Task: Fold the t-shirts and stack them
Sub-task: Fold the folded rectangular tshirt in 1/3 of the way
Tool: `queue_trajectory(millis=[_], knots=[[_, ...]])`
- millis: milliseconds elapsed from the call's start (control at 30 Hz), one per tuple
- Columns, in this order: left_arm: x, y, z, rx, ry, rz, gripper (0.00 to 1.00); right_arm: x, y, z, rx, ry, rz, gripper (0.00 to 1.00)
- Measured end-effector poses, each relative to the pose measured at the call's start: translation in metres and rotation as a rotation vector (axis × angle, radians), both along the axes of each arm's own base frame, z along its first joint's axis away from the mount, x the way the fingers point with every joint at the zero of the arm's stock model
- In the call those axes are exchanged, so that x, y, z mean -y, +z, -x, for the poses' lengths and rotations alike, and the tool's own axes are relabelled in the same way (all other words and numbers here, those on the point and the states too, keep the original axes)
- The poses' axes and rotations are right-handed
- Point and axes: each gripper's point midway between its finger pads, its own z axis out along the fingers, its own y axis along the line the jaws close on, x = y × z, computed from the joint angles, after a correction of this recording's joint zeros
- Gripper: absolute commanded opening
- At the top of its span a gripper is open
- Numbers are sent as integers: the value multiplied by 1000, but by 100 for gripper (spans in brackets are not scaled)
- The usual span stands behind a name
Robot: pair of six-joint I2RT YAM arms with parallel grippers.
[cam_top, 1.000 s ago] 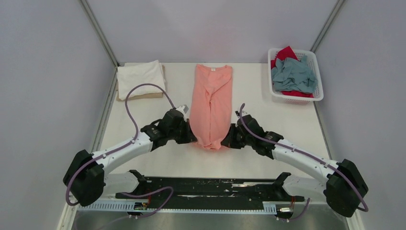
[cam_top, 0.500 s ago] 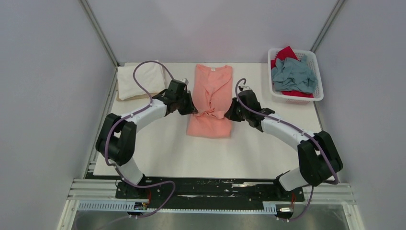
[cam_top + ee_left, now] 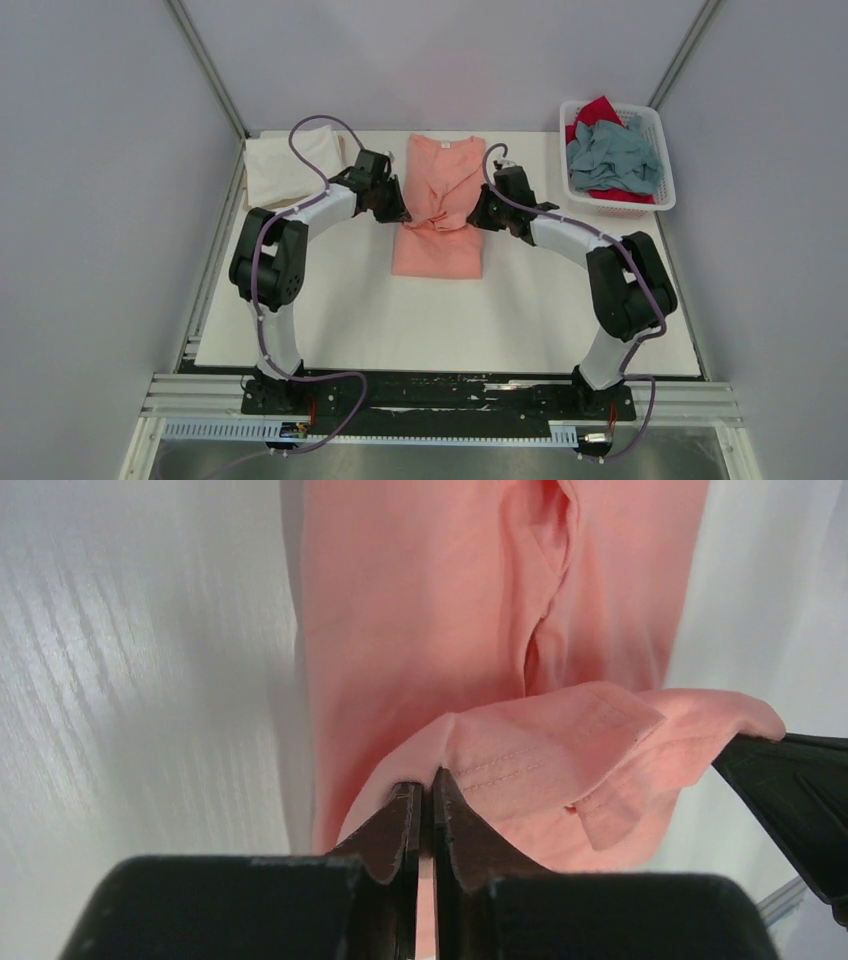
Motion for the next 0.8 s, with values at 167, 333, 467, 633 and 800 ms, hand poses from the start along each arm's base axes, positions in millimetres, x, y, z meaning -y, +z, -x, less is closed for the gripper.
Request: queue_trajectory(millis=[167,333,467,633,800], knots=[[1,-14,-9,-26,-12,-10,50,2,-16,-19,-26,-5,1,28],[-1,-5,-22,-11,-38,-26,99,8,-11,-34,-7,-4,-2,73],[-2,26,-40,79,-38,-37,100,6,11,-36,37,18,-19,88],[-22,56,-21,138,4,-73,100,-7,43,-7,92,97,-64,100],[-46,56,33,124,44,-78,100,-13,27,51,30,169,-79,100]])
